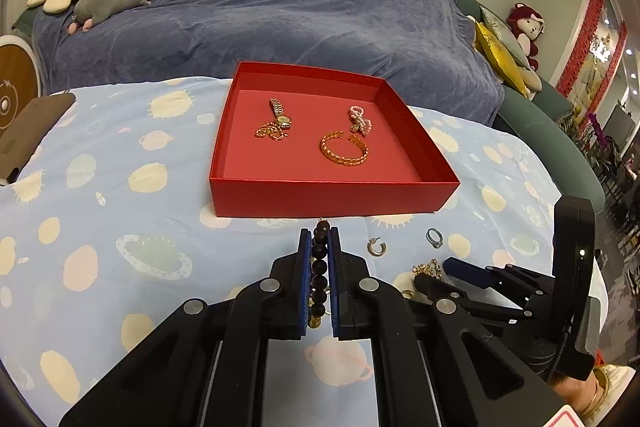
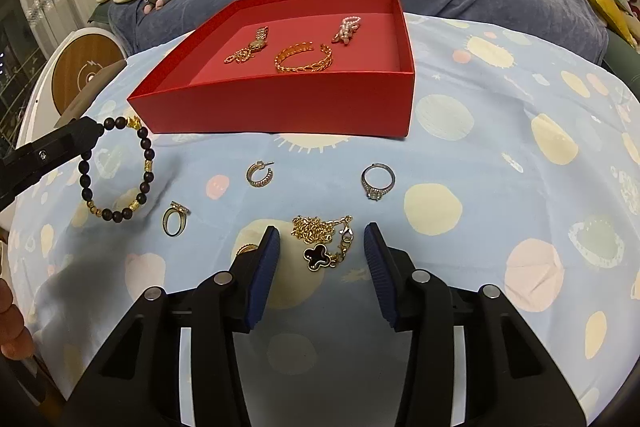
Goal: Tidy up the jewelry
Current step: 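Place the bead bracelet in the red box and open the left tool, then lower the left tool onto the gold ring and close on it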
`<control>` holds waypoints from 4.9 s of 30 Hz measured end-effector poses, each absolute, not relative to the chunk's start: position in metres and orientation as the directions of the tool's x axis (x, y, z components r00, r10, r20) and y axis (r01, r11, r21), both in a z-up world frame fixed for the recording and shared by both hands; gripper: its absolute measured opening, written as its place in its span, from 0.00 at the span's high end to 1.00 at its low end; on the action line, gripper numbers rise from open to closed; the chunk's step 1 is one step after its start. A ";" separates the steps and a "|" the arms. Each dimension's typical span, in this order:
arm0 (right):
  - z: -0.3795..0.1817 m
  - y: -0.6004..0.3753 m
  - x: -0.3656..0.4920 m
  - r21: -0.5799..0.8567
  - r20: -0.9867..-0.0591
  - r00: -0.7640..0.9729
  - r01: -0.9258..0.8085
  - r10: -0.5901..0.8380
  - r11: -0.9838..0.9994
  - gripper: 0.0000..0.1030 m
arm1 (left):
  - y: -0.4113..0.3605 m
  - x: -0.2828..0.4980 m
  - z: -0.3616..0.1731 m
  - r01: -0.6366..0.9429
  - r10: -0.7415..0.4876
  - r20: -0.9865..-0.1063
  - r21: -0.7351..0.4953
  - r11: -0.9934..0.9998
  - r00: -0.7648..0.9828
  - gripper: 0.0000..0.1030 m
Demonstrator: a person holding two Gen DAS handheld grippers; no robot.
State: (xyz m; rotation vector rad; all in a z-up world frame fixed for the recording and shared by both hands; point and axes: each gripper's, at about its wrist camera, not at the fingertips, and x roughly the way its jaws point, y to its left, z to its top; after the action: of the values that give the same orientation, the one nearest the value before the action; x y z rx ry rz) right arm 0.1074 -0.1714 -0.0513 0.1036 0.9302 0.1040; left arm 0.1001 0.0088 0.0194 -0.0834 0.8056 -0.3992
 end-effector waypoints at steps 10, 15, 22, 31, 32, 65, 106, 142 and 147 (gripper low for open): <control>-0.052 -0.178 0.109 0.110 -0.794 0.599 -0.024 0.102 0.994 0.96 | 0.010 0.104 0.011 0.300 -0.358 -0.705 -0.211 0.930 0.612 0.95; -0.044 -0.183 0.106 0.137 -0.783 0.611 -0.018 0.119 0.990 0.98 | 0.013 0.104 0.011 0.291 -0.352 -0.708 -0.212 0.933 0.613 0.95; -0.017 -0.187 0.101 0.170 -0.737 0.659 -0.033 0.150 0.985 0.98 | 0.017 0.102 0.019 0.282 -0.348 -0.695 -0.213 0.935 0.629 0.95; 0.037 -0.190 0.100 0.204 -0.653 0.734 -0.064 0.184 0.977 0.98 | 0.021 0.103 0.046 0.272 -0.337 -0.660 -0.204 0.940 0.671 0.95; 0.046 -0.190 0.102 0.207 -0.639 0.746 -0.070 0.189 0.976 0.98 | 0.020 0.106 0.051 0.272 -0.336 -0.656 -0.202 0.941 0.676 0.95; 0.032 -0.195 0.237 0.172 -0.667 0.732 -0.027 0.136 0.985 0.93 | -0.008 0.247 0.021 0.184 -0.276 -0.712 -0.206 0.961 0.645 0.90; -0.009 -0.194 0.069 0.177 -0.728 0.669 -0.024 0.148 0.984 0.48 | -0.011 0.088 -0.021 0.289 -0.251 -0.770 -0.091 0.953 0.586 0.30; -0.022 -0.184 0.073 0.154 -0.751 0.643 -0.048 0.149 0.987 0.46 | -0.021 0.096 -0.041 0.282 -0.230 -0.802 -0.081 0.956 0.551 0.30; -0.022 -0.184 0.073 0.155 -0.751 0.644 -0.042 0.145 0.987 0.42 | -0.022 0.099 -0.044 0.273 -0.221 -0.804 -0.076 0.959 0.552 0.30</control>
State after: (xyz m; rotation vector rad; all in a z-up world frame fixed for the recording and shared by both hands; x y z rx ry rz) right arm 0.0726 -0.1841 -0.0217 0.1273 0.8653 0.1067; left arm 0.0995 -0.0220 -0.0437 0.0604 0.9418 -0.2922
